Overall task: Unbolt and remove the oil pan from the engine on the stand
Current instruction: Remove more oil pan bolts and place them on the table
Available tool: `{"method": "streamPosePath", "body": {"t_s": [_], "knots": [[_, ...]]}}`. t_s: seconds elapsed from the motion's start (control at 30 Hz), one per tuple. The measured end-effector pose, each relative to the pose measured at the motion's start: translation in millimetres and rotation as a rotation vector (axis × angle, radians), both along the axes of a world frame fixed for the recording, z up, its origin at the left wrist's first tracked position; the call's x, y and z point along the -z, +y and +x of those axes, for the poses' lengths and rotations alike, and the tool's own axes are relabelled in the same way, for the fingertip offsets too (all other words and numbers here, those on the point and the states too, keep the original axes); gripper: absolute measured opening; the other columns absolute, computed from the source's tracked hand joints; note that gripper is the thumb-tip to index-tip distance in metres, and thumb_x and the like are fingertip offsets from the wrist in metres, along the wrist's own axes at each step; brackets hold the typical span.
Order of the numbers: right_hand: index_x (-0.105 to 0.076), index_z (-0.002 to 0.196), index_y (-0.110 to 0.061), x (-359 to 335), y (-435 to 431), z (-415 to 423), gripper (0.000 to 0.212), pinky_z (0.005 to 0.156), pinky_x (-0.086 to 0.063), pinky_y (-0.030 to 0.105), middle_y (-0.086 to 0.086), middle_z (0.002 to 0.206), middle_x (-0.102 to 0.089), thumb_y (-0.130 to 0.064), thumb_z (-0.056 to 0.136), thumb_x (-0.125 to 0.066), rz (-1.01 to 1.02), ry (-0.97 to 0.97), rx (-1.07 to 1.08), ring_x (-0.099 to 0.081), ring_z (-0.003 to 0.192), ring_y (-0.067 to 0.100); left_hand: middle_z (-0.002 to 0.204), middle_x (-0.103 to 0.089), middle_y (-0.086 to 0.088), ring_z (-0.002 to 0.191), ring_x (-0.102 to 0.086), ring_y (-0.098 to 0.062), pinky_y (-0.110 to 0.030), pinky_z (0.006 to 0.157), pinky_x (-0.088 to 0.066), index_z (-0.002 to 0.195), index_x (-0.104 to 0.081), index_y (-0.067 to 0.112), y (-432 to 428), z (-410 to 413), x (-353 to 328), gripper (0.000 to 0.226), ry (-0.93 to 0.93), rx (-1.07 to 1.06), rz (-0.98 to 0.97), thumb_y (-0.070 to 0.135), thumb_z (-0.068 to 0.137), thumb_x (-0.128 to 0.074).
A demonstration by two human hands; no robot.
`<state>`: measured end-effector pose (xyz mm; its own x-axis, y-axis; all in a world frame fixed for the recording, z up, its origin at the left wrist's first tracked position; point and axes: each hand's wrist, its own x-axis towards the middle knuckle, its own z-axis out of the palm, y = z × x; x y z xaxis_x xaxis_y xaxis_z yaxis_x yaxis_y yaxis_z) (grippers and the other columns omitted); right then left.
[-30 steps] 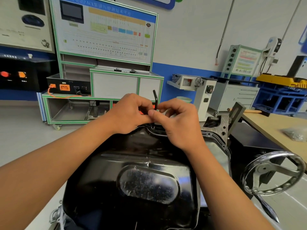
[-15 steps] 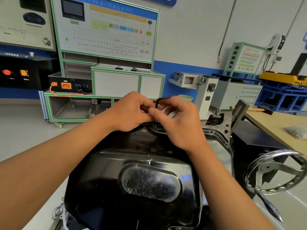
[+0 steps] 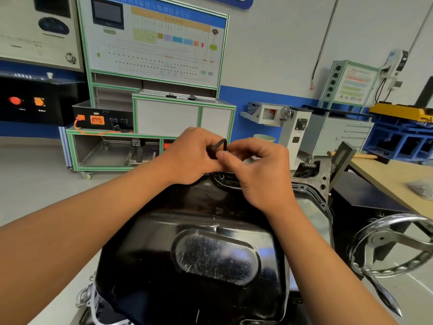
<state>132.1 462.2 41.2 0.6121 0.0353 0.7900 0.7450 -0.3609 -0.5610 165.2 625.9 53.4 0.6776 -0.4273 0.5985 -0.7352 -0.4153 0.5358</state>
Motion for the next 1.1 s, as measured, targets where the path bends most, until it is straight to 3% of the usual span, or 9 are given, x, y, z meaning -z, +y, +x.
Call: {"method": "streamPosePath", "body": {"t_s": [0.13,0.23,0.37,0.47,0.6,0.7,0.8,1.0,1.1], "knots": [[-0.078,0.091,-0.011,1.9,-0.9,0.9,0.006,0.07,-0.049,0.015,-0.009,0.078,-0.07,-0.01,0.085,-0.077,-0.11,-0.058,0.047,-0.064,0.073,0.005,0.064,-0.067,0.004,0.059,-0.057,-0.011,-0.022,0.06,-0.048,0.068,-0.069,0.027,2.0,-1.2,1.6,0.02,-0.006,-0.014,0.001,0.015,0.078,-0.081],[-0.077,0.095,-0.008,3.0,-2.8,1.1,0.008,0.072,-0.053,0.031,0.002,0.082,-0.074,-0.009,0.091,-0.071,-0.119,-0.054,0.054,-0.067,0.076,0.014,0.086,-0.077,0.009,0.081,-0.071,-0.001,-0.014,0.074,-0.052,0.088,-0.074,0.031,7.1,-3.7,1.2,0.017,0.094,0.033,0.001,0.014,0.085,-0.076],[-0.075,0.093,-0.004,2.8,-2.9,0.7,0.008,0.073,-0.05,0.04,0.007,0.082,-0.07,-0.007,0.091,-0.068,-0.169,-0.065,0.042,-0.064,0.078,0.021,0.093,-0.078,0.002,0.094,-0.073,-0.02,-0.043,0.092,-0.056,0.098,-0.077,0.025,8.0,-3.4,-0.1,0.013,0.125,0.007,0.07,0.016,0.092,-0.068],[-0.075,0.087,-0.004,1.8,-3.4,2.0,0.012,0.07,-0.049,0.037,0.006,0.08,-0.067,-0.016,0.088,-0.076,-0.155,-0.05,0.036,-0.061,0.075,0.021,0.086,-0.077,0.002,0.087,-0.072,-0.022,-0.046,0.085,-0.056,0.092,-0.079,0.03,6.1,-5.7,-0.9,0.013,0.098,-0.006,0.095,0.02,0.091,-0.071],[-0.076,0.079,-0.012,-0.3,-3.9,4.7,0.015,0.063,-0.051,0.024,-0.002,0.073,-0.07,-0.02,0.076,-0.088,0.092,0.075,-0.006,-0.06,0.064,0.013,0.077,-0.076,0.01,0.071,-0.069,-0.008,-0.025,0.072,-0.054,0.079,-0.074,0.052,0.5,-9.6,-3.1,0.029,0.071,-0.009,0.029,0.024,0.084,-0.078],[-0.078,0.076,-0.011,-0.9,-4.1,4.7,0.011,0.06,-0.048,0.021,0.001,0.071,-0.071,-0.016,0.075,-0.088,0.134,0.097,-0.033,-0.058,0.062,0.014,0.051,-0.058,0.019,0.048,-0.047,0.003,-0.008,0.053,-0.036,0.059,-0.067,0.051,-2.9,-8.4,-4.0,0.042,0.044,-0.014,0.0,0.018,0.081,-0.08],[-0.078,0.077,-0.013,-0.7,-3.5,1.5,0.007,0.061,-0.047,0.022,0.002,0.073,-0.071,-0.015,0.079,-0.085,0.056,0.049,-0.005,-0.057,0.061,0.011,0.045,-0.041,0.015,0.046,-0.034,-0.002,-0.01,0.048,-0.027,0.049,-0.055,0.039,-2.9,-7.3,-3.0,0.048,0.026,-0.028,-0.003,0.012,0.08,-0.081],[-0.077,0.081,-0.017,1.6,-0.9,0.6,0.01,0.063,-0.043,0.016,-0.006,0.076,-0.066,-0.022,0.078,-0.085,-0.083,-0.066,0.13,-0.054,0.062,0.001,0.048,-0.048,0.014,0.05,-0.039,-0.004,-0.013,0.05,-0.031,0.049,-0.055,0.036,-1.2,-5.3,-2.6,0.046,-0.005,-0.085,0.019,0.01,0.08,-0.077],[-0.078,0.08,-0.018,2.2,0.6,2.4,0.01,0.063,-0.047,0.026,-0.008,0.074,-0.065,-0.025,0.077,-0.085,-0.096,-0.07,0.176,-0.052,0.063,0.0,0.05,-0.053,0.014,0.051,-0.043,-0.003,-0.013,0.051,-0.034,0.053,-0.061,0.038,-0.4,-4.6,-2.2,0.042,-0.02,-0.084,0.028,0.011,0.079,-0.079]]}}
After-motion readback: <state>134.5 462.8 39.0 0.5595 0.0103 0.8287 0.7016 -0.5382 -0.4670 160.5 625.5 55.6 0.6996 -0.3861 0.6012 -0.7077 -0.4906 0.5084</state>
